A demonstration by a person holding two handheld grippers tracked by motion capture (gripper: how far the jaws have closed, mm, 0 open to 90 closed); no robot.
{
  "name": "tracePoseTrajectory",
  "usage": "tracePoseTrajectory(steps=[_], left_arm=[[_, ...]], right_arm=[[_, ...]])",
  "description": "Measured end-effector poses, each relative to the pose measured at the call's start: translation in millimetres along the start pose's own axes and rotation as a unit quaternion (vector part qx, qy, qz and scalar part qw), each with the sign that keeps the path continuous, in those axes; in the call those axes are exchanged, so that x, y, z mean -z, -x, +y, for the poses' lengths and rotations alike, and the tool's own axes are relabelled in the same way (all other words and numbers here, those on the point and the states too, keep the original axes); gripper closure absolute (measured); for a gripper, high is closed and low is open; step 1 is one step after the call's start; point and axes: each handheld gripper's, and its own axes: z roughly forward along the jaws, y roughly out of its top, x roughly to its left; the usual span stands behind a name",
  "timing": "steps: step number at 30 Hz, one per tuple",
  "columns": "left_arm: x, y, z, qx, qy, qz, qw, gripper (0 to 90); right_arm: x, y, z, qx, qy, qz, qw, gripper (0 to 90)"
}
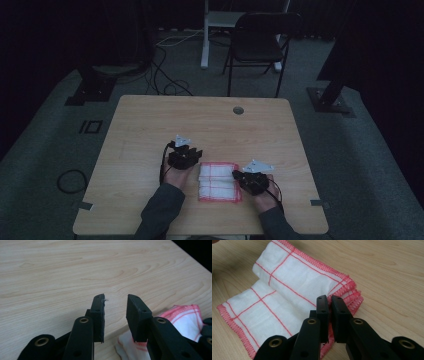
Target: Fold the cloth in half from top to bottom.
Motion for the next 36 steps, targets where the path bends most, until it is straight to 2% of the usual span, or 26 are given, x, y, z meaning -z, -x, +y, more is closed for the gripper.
tracePoseTrajectory(steps=[3, 6, 9, 11, 14, 18, 25, 30, 36], left_arm=[[-7.9, -0.6, -0.3, 0.004, -0.016, 0.001, 0.9999, 68.3], [-13.4, -0.1, -4.1, 0.005, -0.029, -0.006, 0.9995, 67.7], [-14.3, 3.4, -9.0, -0.003, -0.04, -0.016, 0.9991, 66.9], [-12.2, 5.9, -12.2, 0.001, -0.039, -0.023, 0.999, 66.9], [-8.6, 10.1, -16.7, -0.003, -0.039, -0.028, 0.9988, 66.9], [0.4, 12.1, -20.8, -0.002, -0.034, -0.035, 0.9988, 66.9], [16.4, 16.7, -26.5, -0.005, -0.016, -0.046, 0.9988, 66.7], [25.6, 21.9, -33.3, -0.005, -0.006, -0.057, 0.9983, 66.5], [32.4, 28.0, -43.2, -0.011, -0.004, -0.067, 0.9977, 66.5]], right_arm=[[0.2, -0.6, 0.0, 0.003, 0.0, -0.002, 1.0, 85.4], [0.3, -0.3, -0.2, 0.002, 0.001, -0.002, 1.0, 85.1], [0.8, -0.1, -0.4, 0.002, 0.001, -0.002, 1.0, 84.9], [0.8, -0.2, -0.4, 0.002, 0.002, -0.002, 1.0, 84.6], [1.5, -0.8, -0.6, 0.003, 0.002, -0.003, 1.0, 82.5], [3.7, -0.5, -1.4, 0.001, 0.005, -0.01, 0.9999, 74.2], [6.5, 1.6, -1.6, -0.007, 0.008, -0.01, 0.9999, 65.4], [8.7, 2.2, -1.8, -0.009, 0.011, -0.01, 0.9998, 63.0], [12.8, 0.3, -1.8, -0.007, 0.014, -0.01, 0.9998, 60.9]])
